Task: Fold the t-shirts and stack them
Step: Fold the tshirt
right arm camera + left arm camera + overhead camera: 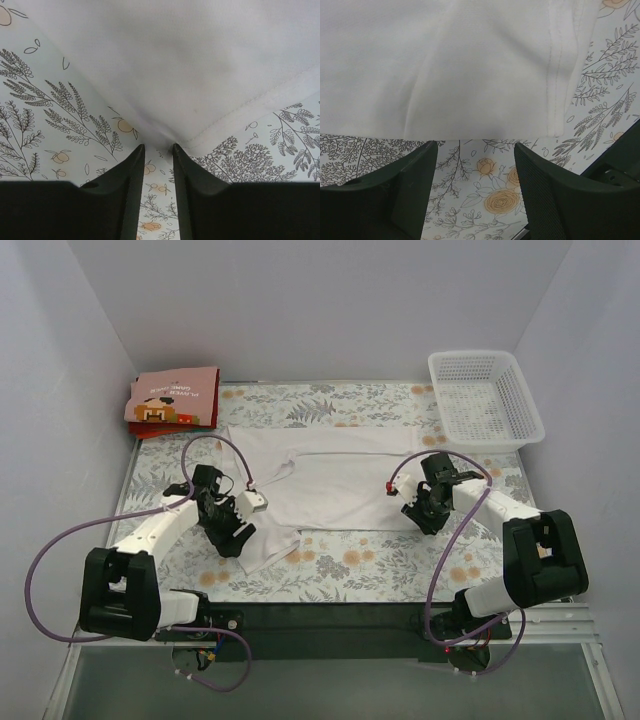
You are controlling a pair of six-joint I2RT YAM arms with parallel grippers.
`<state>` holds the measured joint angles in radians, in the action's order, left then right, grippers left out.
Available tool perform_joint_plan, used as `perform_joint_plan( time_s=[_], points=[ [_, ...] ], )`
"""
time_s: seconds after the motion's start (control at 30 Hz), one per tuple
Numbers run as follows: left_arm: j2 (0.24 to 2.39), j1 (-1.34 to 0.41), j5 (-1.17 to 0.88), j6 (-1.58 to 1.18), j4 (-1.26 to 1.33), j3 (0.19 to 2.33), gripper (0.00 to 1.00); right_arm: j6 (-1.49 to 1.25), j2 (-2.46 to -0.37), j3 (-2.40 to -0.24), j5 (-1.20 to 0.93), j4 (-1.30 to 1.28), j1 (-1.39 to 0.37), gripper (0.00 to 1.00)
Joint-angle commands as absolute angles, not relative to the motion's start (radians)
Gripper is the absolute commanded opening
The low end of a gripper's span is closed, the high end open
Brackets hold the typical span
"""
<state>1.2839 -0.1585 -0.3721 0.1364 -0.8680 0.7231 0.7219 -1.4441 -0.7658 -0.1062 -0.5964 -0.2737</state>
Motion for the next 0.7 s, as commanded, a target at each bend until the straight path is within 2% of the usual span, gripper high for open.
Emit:
perform_joint_plan(
  time_s=[0.0,0.4,0.67],
  points=[
    [1.261,-0.16,-0.334,0.193,-0.818,0.695,0.61,0.73,-1.46,-0.736,-0.069,-0.54,-0.282,0.33],
    [1.175,-0.276,-0.33,0.186,-0.764,0.615,0.54,0.719,-1.466,-0.732,-0.034,-0.532,-0.287,0.02],
    [1.204,-0.313,-0.285,0.161,-0.693,0.552,0.42,0.716,-1.463,-0.732,-0.04,-0.538,-0.287,0.01]
  ],
)
